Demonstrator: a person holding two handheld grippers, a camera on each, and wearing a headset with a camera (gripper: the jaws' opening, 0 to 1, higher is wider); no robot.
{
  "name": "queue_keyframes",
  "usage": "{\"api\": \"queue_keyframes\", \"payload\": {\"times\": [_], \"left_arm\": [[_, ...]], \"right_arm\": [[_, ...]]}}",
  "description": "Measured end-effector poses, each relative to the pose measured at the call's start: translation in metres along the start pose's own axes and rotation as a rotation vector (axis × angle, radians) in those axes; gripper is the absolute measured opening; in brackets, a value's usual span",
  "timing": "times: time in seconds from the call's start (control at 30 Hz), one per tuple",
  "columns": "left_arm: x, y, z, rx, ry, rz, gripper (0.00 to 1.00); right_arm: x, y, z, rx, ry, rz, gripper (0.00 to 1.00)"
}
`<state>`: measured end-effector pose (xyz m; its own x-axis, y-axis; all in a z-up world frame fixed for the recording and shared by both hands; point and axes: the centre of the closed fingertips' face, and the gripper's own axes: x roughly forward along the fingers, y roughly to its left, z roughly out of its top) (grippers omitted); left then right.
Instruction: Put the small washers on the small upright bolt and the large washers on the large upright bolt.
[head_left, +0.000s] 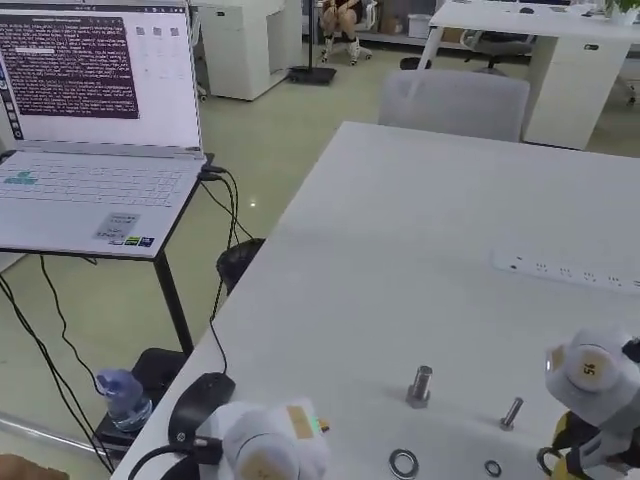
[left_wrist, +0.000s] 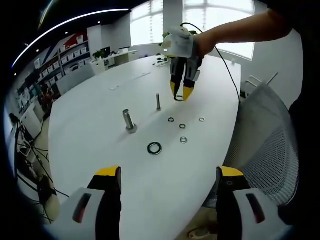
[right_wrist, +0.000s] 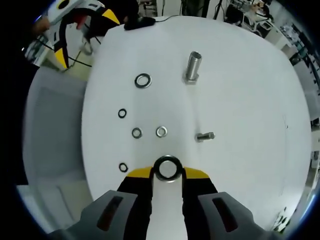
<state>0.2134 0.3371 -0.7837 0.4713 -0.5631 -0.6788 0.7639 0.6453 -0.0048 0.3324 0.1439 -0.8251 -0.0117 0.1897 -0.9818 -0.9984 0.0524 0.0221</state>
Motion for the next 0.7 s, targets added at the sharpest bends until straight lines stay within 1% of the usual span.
{"api": "queue_keyframes", "payload": {"times": [0.2, 0.43, 0.57, 0.63, 0.7], "left_arm": [[0.002, -0.001, -0.001, 0.000, 0.008, -0.005, 0.79], [0.004, -0.001, 0.001, -0.003, 0.006, -0.010, 0.80], [0.004, -0.003, -0.001, -0.002, 0.010, -0.014, 0.80], [0.004, -0.004, -0.001, -0.003, 0.009, -0.015, 0.79], [0.004, -0.005, -0.002, 0.001, 0.012, -0.015, 0.79]], "right_arm": [[-0.014, -0.002, 0.014, -0.016, -0.008, 0.001, 0.22], [-0.024, -0.005, 0.026, -0.037, -0.008, 0.002, 0.22], [-0.029, -0.005, 0.031, -0.057, -0.001, 0.005, 0.22], [-0.031, -0.001, 0.031, -0.084, 0.009, 0.019, 0.22], [-0.031, -0.003, 0.031, -0.095, 0.009, 0.014, 0.22]]}}
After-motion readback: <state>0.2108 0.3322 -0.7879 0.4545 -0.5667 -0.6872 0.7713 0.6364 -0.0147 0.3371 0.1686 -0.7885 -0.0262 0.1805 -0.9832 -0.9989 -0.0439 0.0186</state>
